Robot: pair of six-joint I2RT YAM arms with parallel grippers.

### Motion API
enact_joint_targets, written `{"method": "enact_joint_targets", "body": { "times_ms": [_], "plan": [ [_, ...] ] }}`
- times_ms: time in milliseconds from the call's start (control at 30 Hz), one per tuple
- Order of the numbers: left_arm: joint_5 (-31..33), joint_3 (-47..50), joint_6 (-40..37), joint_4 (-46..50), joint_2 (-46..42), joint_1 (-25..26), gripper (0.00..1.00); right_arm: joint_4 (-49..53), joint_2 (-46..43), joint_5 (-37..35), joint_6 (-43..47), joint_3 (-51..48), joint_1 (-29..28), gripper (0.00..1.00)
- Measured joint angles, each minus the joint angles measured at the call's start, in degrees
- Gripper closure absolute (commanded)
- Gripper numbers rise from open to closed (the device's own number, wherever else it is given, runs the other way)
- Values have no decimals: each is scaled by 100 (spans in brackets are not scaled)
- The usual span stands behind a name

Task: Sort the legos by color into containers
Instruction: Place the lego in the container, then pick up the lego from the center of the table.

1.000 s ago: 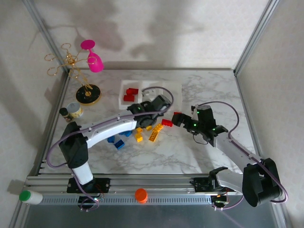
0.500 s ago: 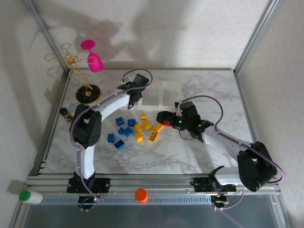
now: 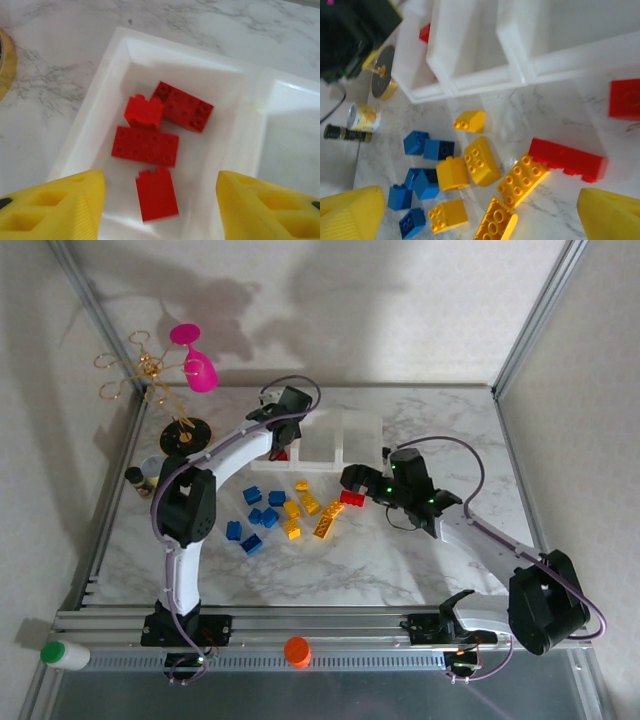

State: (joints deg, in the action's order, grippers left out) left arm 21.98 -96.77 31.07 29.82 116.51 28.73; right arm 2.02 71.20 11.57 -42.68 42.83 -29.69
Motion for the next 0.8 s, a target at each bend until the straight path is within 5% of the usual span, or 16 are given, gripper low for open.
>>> {"method": "enact_joint_targets", "body": {
  "times_ms": [200,433,800],
  "plan": [
    [-358,656,96,-72,-935,964,34,348,-577,7,15,-332,695,1],
    [-706,885,363,-105,-1010,2144,22,876,-1200,63,203,-730,1587,1],
    [-743,393,431,-9,313,2551,6,1169,-1637,474,437,-1071,2527,1]
  ]
}}
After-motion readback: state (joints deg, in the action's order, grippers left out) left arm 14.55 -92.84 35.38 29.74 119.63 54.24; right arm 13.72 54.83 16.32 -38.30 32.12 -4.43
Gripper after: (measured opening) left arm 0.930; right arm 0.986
